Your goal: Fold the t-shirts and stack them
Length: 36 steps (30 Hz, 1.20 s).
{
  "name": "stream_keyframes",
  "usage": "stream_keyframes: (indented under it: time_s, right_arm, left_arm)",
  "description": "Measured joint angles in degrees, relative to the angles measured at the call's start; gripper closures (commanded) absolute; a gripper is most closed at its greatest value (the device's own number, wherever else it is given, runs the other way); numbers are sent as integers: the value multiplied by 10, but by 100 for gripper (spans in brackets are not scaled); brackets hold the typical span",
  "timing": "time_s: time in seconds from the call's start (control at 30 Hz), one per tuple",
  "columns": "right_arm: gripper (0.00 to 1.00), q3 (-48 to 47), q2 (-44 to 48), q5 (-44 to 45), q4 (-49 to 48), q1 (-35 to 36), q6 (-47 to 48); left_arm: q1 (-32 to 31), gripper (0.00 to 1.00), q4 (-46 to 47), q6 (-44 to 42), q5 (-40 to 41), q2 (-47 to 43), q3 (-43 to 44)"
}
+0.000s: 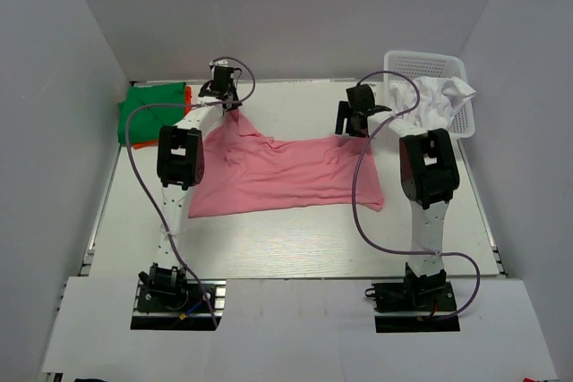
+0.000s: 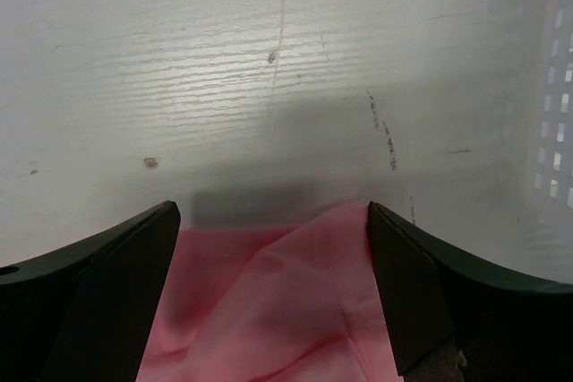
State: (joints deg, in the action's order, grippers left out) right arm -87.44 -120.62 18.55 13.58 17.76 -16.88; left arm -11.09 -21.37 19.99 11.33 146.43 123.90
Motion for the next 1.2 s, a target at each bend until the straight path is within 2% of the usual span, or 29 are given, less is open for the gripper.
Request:
stream_keyframes:
  time_s: [0.07,0.17,0.2,0.23,0.3,0.33,0.43,0.47,0.6,0.7,1.07,1.2]
  right_arm:
    - [10,-5,-8,9,9,0,-16]
    - [17,-5,-9,24,30,0,-35]
    - [24,-5,-9,28,33,0,-39]
    - [41,-5,-9,31,35,-1,-42]
    - [61,-5,-10,40,35,-1,-49]
    - [76,-5,-11,43,34,-1,-50]
    - [91,-5,-18,55,29,-1,-53]
    - [100,-5,-21,59,29,-1,-52]
    - [100,-5,-22,77,19,-1,-47]
    - [100,14,-13,85,-8,-1,-32]
    - [100,169,142,51,-137,-1,40]
    - [100,206,170,31,-166,-1,49]
  left_arm:
    - [0,100,5,-1,2,-3,-6]
    - [0,100,1,0,3,-11,-14]
    - [0,100,-2,0,3,-14,-17]
    - [0,100,-4,0,3,-18,-23]
    - [0,100,-6,0,3,-31,-42]
    - [0,100,-9,0,3,-40,-54]
    - [0,100,-15,0,3,-53,-66]
    - [0,100,-16,0,3,-55,-67]
    - [0,100,-21,0,7,-77,-78]
    - [0,100,-20,0,15,-122,-122]
    - [-10,100,-20,57,73,-414,-379]
    - [-14,100,-36,95,78,-487,-460]
